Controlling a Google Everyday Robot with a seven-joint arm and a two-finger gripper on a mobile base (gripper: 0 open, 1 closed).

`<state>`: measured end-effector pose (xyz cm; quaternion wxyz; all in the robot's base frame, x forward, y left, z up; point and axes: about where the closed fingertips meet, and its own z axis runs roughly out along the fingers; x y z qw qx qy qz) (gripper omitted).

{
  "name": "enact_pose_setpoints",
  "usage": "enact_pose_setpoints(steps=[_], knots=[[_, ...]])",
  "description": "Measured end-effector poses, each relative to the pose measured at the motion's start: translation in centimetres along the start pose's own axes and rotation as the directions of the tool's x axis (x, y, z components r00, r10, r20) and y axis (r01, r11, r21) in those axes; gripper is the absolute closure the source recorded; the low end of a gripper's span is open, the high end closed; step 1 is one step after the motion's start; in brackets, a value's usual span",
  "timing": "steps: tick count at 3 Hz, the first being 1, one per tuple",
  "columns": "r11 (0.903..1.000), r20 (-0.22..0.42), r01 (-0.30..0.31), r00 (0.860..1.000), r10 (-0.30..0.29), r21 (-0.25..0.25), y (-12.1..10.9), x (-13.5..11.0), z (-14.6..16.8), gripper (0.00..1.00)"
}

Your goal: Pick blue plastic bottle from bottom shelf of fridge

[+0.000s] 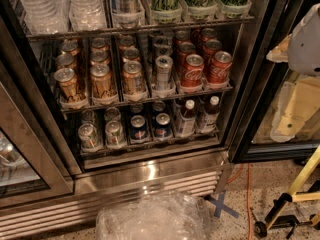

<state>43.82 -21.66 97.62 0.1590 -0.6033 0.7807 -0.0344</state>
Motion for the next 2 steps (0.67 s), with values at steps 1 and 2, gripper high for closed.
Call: enact_pose_setpoints(steps=[1,2], knots=[[1.0000,0.000,0.000,1.000,0.000,0.000,0.00,0.00,0.00,0.00],[0.9997,0.031,-0.021,0.999,0.022,-0.012,-0.37,-0.68,0.93,0.00]])
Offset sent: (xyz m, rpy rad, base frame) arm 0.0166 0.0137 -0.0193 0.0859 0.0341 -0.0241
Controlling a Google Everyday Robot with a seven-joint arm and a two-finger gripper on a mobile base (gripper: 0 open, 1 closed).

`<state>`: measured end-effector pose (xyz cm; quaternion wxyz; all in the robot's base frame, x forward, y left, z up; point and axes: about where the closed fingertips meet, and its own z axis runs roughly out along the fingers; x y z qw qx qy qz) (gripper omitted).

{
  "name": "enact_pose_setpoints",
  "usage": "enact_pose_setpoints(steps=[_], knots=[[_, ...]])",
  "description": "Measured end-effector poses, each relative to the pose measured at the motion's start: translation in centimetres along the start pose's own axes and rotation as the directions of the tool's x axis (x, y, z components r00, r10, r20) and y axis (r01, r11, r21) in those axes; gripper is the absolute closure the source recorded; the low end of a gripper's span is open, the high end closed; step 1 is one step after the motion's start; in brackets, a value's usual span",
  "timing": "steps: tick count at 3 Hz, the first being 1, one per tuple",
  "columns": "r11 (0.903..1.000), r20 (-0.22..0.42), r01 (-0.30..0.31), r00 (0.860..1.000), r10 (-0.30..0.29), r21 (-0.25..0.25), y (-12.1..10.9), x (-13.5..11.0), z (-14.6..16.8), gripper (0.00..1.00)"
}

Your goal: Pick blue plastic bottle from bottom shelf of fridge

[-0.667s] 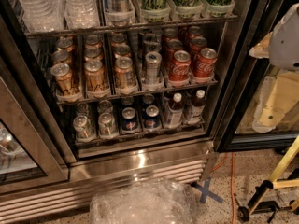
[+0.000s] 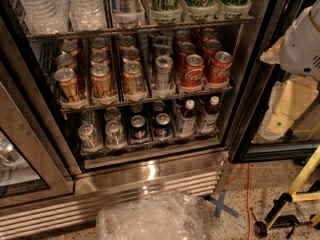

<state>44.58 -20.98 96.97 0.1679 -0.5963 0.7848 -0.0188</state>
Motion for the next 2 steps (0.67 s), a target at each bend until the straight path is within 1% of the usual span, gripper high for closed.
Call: enact_pose_setpoints(steps=[1,2], knots=[[0.9918,0.103,-0.109,0.988,0.116,-0.066,1.5,-0.5,4.0,0.00],[0.9499,0.237,-0.260,0.925,0.297,-0.173,5.2,-1.1,9.2,0.00]])
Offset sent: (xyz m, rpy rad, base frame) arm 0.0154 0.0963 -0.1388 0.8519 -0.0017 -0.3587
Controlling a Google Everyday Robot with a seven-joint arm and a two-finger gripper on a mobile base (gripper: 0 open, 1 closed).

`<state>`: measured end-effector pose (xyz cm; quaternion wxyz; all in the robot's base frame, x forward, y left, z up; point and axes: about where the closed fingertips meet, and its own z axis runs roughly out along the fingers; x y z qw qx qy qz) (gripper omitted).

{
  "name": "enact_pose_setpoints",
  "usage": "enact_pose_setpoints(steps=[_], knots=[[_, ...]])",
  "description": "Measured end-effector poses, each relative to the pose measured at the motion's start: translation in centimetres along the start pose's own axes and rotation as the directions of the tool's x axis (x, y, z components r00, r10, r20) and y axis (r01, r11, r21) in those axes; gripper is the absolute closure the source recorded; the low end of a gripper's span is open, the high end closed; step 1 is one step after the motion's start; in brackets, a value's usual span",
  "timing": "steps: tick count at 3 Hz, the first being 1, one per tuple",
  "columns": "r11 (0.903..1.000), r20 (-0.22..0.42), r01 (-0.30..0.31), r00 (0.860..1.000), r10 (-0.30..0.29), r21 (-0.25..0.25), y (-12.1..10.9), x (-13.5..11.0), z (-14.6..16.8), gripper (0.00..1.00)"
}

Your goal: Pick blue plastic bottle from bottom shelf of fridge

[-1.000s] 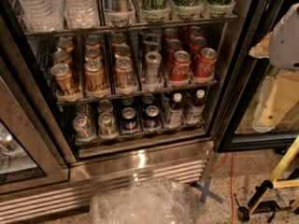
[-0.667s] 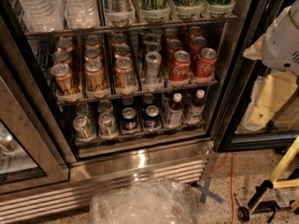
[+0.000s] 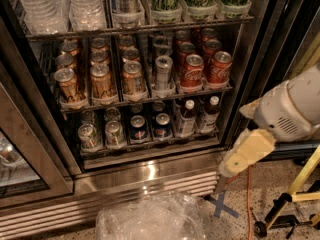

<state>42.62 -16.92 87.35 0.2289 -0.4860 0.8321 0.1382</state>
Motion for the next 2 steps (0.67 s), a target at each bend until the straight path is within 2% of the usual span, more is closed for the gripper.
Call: enact_pose_setpoints(steps=[1,2], knots=[[0.9893,0.147,-0.126,0.980,0.136,-0.073,3.6,1.4,5.0,0.00],[0.9735,0.223,-0.215,0.948,0.227,-0.078,4.5,1.6,6.1,0.00]])
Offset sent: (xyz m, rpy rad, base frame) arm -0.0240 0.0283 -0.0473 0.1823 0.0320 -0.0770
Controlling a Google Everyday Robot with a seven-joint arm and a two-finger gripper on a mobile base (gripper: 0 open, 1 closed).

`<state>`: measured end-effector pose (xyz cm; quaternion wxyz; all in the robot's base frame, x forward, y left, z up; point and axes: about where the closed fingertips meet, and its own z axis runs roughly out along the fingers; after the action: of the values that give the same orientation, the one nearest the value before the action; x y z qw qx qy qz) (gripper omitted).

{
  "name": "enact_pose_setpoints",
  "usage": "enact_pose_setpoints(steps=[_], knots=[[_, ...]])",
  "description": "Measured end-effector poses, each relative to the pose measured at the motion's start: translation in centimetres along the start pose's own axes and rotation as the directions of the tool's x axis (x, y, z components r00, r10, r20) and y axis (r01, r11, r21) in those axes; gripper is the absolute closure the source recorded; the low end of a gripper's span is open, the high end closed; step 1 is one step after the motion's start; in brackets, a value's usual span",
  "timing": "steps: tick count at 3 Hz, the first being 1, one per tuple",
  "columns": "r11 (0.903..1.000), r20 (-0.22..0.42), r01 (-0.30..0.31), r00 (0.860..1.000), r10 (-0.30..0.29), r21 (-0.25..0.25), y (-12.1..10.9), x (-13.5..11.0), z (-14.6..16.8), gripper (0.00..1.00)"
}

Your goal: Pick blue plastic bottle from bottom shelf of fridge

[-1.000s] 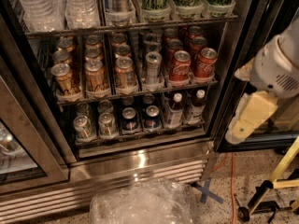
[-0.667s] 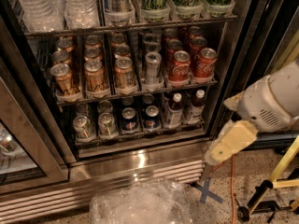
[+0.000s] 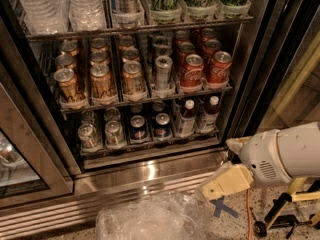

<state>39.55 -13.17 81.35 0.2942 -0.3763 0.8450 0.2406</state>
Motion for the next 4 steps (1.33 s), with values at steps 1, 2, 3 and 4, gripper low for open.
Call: enact_pose_setpoints(steps=[1,2,3,4], knots=[[1.0000,0.037,0.001,0.999,0.000,-0.009,0.1,-0.3,0.8,0.00],[0.9970,0.133,-0.044,0.990,0.052,-0.063,0.9,0.4,5.0,0.00],[0.9889,0.282,-0.106,0.950,0.132,-0.104,1.6,0.3,9.5,0.00],[0.9814,0.403,-0.172,0.895,0.192,-0.086,1.2,-0.4,12.0,0.00]])
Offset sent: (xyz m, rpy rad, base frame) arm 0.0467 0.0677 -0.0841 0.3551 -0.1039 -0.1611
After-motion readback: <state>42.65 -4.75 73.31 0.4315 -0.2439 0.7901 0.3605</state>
